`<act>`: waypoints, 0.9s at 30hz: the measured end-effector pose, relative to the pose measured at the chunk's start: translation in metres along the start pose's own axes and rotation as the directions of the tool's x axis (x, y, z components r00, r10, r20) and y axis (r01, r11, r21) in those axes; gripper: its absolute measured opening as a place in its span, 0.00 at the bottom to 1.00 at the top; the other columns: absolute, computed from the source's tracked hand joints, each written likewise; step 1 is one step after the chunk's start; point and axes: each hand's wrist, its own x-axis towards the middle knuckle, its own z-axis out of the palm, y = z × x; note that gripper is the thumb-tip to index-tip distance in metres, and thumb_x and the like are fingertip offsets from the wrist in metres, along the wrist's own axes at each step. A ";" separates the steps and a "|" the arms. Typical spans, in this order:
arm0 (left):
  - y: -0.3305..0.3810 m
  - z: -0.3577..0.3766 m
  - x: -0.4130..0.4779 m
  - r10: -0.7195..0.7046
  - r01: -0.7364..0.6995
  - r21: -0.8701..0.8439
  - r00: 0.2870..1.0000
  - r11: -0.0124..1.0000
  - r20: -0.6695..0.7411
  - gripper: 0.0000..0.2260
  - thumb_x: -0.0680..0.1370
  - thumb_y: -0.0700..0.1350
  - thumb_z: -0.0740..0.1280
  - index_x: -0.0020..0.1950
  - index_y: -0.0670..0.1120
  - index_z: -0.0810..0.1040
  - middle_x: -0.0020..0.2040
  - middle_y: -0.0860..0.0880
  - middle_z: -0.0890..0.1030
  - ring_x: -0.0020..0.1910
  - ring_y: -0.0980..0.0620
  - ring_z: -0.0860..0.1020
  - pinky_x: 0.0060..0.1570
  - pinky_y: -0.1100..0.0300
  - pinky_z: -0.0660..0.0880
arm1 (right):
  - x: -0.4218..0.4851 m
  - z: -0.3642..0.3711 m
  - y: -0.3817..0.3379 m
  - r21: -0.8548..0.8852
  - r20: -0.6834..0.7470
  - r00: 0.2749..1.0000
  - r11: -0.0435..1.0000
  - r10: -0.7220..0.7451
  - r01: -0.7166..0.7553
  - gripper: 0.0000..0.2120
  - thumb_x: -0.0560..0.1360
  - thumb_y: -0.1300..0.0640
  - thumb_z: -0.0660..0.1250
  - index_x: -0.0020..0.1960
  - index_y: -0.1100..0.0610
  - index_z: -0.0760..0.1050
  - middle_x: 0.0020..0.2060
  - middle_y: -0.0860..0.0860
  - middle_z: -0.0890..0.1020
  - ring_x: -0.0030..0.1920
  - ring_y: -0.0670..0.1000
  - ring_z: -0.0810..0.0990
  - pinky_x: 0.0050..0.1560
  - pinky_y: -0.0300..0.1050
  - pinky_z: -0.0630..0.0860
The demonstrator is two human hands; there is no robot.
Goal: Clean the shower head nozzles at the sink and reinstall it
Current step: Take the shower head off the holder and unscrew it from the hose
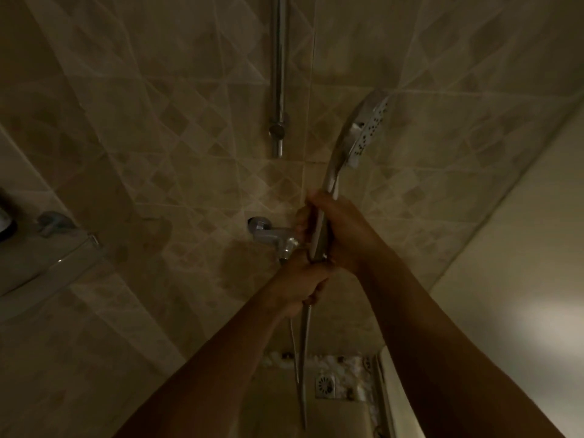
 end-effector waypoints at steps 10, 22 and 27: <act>-0.004 0.020 0.002 0.281 -0.199 0.257 0.900 0.946 -0.334 0.12 0.78 0.31 0.64 0.38 0.44 0.78 0.32 0.51 0.74 0.34 0.50 0.74 0.39 0.50 0.74 | -0.011 0.019 0.018 -0.269 -0.451 0.870 0.959 -0.202 0.083 0.14 0.73 0.52 0.72 0.52 0.55 0.70 0.47 0.56 0.80 0.46 0.55 0.82 0.42 0.46 0.80; 0.021 0.003 0.001 -0.080 0.102 -0.060 0.953 0.993 0.294 0.15 0.76 0.42 0.65 0.31 0.51 0.67 0.23 0.55 0.61 0.19 0.59 0.57 0.20 0.67 0.54 | -0.003 -0.022 -0.024 0.160 0.361 0.932 0.985 0.000 -0.062 0.18 0.77 0.57 0.57 0.30 0.52 0.57 0.21 0.46 0.60 0.20 0.44 0.63 0.27 0.43 0.61; 0.016 0.021 0.011 0.045 -0.027 0.097 0.982 0.995 -0.184 0.12 0.78 0.39 0.65 0.36 0.49 0.73 0.23 0.54 0.68 0.21 0.56 0.66 0.23 0.63 0.61 | -0.003 -0.016 -0.019 -0.098 -0.027 0.999 0.995 -0.034 0.031 0.08 0.80 0.56 0.63 0.48 0.61 0.74 0.38 0.55 0.80 0.37 0.52 0.80 0.48 0.56 0.78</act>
